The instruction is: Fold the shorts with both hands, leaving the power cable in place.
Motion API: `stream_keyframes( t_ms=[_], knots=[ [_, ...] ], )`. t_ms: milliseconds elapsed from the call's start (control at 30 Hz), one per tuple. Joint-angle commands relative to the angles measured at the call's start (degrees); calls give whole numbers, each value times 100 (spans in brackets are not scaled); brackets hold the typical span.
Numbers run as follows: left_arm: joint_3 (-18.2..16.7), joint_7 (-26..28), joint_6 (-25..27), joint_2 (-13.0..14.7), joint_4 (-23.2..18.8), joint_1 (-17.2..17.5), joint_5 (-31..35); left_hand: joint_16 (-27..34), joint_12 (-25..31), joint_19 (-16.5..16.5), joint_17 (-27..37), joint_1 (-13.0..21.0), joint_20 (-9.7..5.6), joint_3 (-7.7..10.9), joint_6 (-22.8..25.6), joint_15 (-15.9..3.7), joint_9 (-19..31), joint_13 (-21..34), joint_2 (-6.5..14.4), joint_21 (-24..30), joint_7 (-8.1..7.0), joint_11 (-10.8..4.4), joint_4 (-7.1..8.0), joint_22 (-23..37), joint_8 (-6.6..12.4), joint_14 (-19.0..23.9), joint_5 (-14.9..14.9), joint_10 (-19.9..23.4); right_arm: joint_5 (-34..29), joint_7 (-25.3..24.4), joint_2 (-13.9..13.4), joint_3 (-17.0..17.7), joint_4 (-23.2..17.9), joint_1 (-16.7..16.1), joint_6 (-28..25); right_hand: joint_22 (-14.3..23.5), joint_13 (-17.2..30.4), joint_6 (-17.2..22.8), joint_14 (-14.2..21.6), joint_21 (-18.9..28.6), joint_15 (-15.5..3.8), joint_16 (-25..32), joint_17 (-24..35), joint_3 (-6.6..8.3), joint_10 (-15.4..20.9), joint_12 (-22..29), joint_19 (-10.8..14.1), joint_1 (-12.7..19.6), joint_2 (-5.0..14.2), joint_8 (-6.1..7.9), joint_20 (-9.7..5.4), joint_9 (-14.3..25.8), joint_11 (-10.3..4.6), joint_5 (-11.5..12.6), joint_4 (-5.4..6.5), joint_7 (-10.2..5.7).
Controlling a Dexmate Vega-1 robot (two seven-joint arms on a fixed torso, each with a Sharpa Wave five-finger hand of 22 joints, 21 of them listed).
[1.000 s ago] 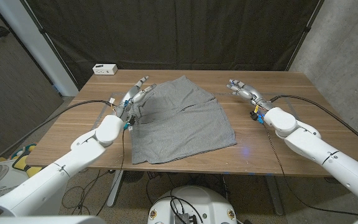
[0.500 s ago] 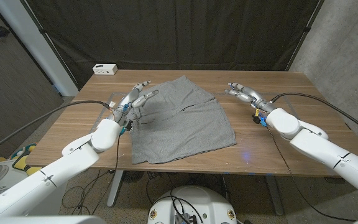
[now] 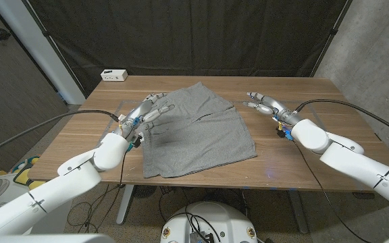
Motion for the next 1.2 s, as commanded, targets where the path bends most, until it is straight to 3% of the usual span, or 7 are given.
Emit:
stream_keyframes(
  t_ms=[33,600,1200],
  knots=[
    [-280,2,335,268,-588,596,324,-3,-32,-52,17,70,29,11,76,-6,24,24,-16,-7,-8,-53,-52,22,7,-17,-6,19,-395,-125,-326,155,-512,-367,-354,27,16,45,59,14,-22,12,7,59,60,37,77,80,-3,25,-9,27,10,-9,-17,4],
    [-768,-12,742,423,-1204,1433,793,-17,-102,-32,20,151,30,-48,263,5,30,27,-156,-16,15,-31,-147,19,2,-49,17,-17,-1001,-216,-713,293,-1150,-834,-851,22,15,140,140,34,-89,-18,-22,102,128,23,198,277,-116,31,-19,28,-69,-7,-191,-3],
    [-1256,-246,1327,460,-1892,2373,1744,-11,-136,79,19,377,47,-73,442,54,36,28,-292,-2,-10,-29,-264,6,6,-1,84,34,-1685,-392,-1172,534,-1928,-1510,-1493,18,14,288,189,49,-197,-56,-36,111,186,6,328,486,-259,55,-69,31,-121,23,-356,0]
  ],
)
